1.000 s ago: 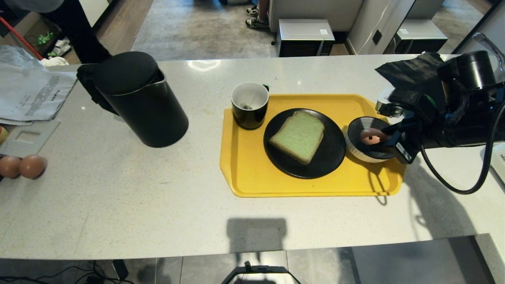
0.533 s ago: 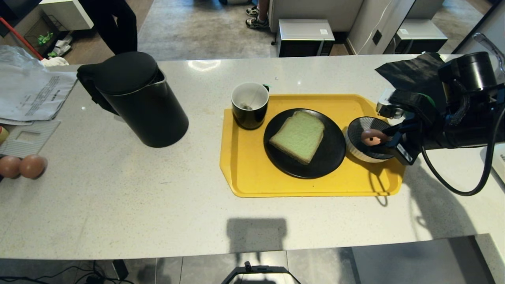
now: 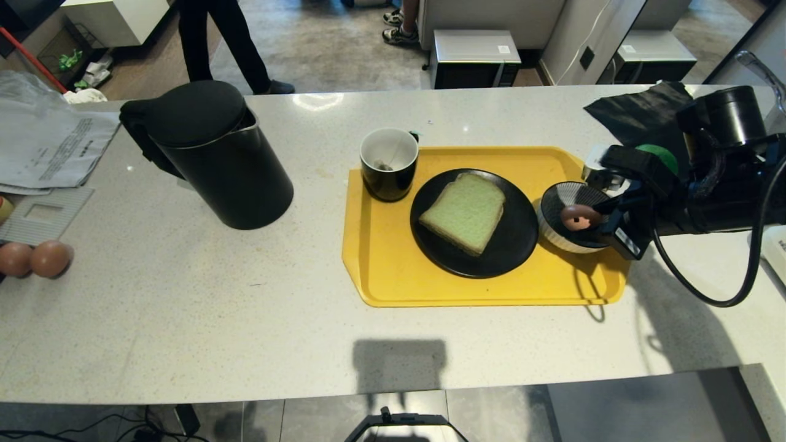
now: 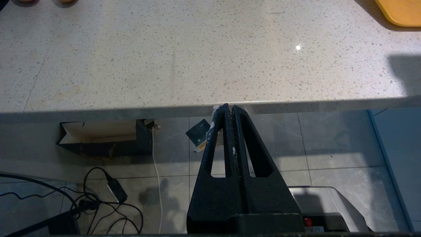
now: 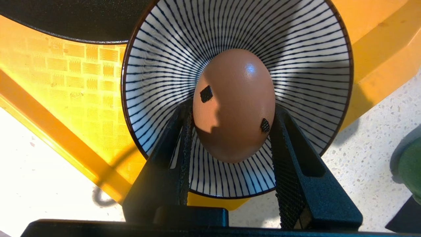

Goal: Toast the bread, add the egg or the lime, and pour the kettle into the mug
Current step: Put the egg in the bowl

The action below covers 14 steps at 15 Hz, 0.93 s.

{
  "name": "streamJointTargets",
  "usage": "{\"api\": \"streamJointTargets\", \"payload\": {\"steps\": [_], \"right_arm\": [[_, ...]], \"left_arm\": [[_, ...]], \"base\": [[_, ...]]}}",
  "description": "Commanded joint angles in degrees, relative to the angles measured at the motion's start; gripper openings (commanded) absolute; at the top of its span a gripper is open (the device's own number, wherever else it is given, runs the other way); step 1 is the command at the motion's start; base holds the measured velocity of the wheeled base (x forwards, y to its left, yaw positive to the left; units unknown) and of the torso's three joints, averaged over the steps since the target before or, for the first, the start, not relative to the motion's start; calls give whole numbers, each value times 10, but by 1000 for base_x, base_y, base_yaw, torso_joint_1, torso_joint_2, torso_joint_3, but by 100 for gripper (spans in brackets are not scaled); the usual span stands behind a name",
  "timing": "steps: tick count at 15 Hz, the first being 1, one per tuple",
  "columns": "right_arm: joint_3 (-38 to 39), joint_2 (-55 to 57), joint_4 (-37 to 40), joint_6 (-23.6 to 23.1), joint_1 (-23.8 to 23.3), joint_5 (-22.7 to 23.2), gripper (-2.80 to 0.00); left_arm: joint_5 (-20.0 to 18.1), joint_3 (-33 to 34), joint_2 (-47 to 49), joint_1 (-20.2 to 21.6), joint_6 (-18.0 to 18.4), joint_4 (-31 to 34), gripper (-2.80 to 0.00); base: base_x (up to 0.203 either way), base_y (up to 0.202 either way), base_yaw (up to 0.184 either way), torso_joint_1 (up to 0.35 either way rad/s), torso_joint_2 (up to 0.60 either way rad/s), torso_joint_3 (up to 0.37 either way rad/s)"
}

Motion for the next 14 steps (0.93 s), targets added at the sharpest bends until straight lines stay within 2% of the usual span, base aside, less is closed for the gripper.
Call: {"api": "streamJointTargets", "payload": {"steps": [1,14], "right_arm": [[-4,8,2,-5,1,0,-280],[-30,35,2,-5,-1,-2,-280]], "left_arm": [[0,10,0,0,-1,0,-280],[0,10,0,0,0,0,-280]], "base": [[0,0,0,0,0,0],[0,0,0,0,0,0]]}}
